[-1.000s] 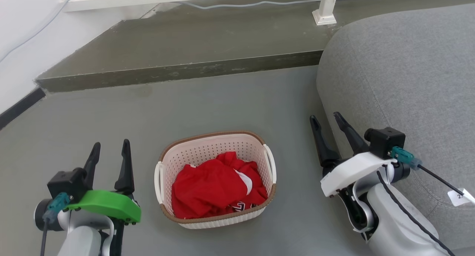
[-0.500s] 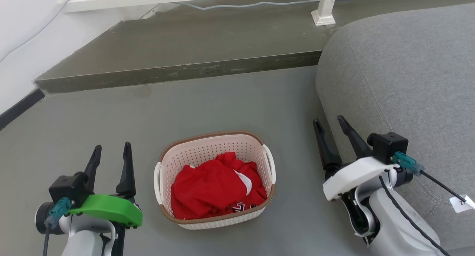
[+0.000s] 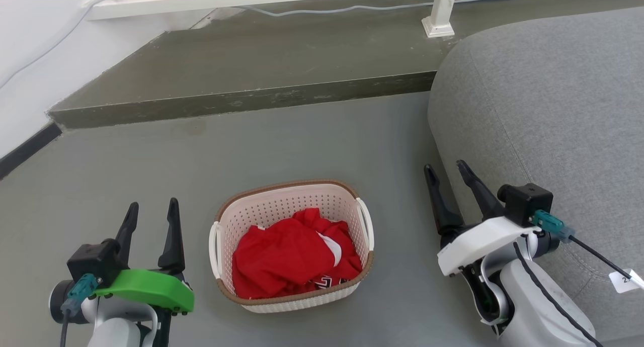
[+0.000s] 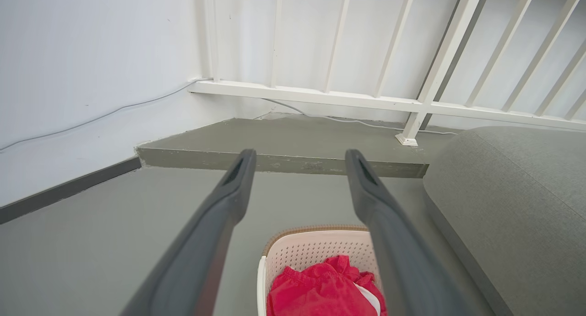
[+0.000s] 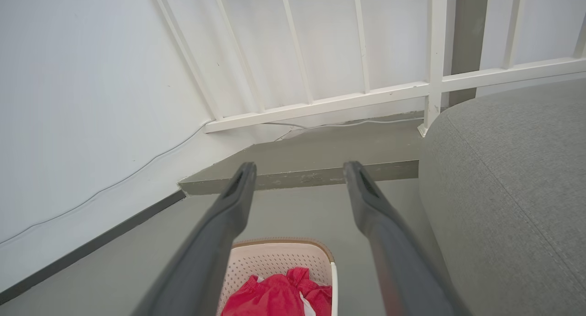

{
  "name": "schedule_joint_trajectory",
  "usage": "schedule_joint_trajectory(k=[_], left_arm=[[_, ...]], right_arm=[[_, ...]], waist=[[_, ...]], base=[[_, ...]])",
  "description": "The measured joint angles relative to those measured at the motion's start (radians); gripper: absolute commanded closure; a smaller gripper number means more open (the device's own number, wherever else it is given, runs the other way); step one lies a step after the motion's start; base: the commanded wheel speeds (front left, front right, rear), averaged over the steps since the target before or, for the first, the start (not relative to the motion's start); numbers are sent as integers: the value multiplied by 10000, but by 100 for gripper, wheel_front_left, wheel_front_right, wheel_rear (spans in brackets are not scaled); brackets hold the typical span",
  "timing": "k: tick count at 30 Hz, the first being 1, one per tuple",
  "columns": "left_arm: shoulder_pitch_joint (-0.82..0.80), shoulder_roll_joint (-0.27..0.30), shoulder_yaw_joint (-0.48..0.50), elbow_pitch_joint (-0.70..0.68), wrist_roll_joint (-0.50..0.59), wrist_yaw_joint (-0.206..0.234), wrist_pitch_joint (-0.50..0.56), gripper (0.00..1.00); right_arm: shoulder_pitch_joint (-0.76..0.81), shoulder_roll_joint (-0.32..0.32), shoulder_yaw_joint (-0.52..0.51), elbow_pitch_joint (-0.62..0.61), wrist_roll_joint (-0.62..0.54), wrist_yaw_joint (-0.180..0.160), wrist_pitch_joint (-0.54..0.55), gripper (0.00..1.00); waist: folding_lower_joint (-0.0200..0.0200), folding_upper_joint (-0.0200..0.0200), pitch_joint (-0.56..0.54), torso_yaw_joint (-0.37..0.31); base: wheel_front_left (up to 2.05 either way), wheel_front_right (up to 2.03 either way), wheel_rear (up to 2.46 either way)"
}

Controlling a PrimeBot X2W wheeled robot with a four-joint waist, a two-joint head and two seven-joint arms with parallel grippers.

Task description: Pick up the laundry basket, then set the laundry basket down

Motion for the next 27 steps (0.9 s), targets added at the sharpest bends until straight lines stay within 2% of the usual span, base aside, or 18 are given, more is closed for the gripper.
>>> schedule_joint_trajectory(k=[7,8,17,27], left_arm=[[25,-29,98,0,134,-92,0,0],[35,-36,104,0,134,-119,0,100],[365,-268,52,667,46,-150,136,100],[356,-297,368,769,-1290,-176,577,100]], right_arm=[[124,63,-121,0,-94,84,0,0],[126,67,-142,0,-105,88,0,100],[838,111,-94,548,46,81,23,100],[838,157,-523,393,1340,186,257,100]], waist=[[0,0,-3,10],[0,0,2,12],[0,0,-1,14],[0,0,-81,37]], base=[[0,0,0],[0,0,0],[0,0,0],[0,0,0]])
